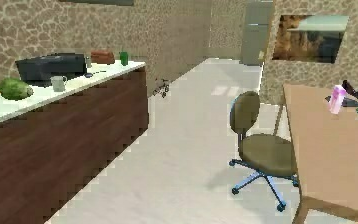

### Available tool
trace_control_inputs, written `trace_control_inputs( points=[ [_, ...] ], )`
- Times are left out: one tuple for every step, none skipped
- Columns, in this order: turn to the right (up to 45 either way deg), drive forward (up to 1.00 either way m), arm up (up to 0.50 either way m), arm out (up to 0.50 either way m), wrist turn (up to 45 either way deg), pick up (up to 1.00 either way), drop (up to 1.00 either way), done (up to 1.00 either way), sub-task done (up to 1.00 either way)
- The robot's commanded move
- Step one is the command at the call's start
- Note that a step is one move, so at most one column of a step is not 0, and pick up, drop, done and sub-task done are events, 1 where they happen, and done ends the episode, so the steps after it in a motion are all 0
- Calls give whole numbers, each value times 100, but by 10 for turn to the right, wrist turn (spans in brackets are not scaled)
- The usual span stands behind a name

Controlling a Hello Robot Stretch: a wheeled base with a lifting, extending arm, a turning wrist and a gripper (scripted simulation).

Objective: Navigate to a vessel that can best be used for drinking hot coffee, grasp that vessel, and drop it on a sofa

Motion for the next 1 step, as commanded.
trace_control_inputs(
  points=[
    [-390,0,0,0,0,0,0,0,0]
  ],
)
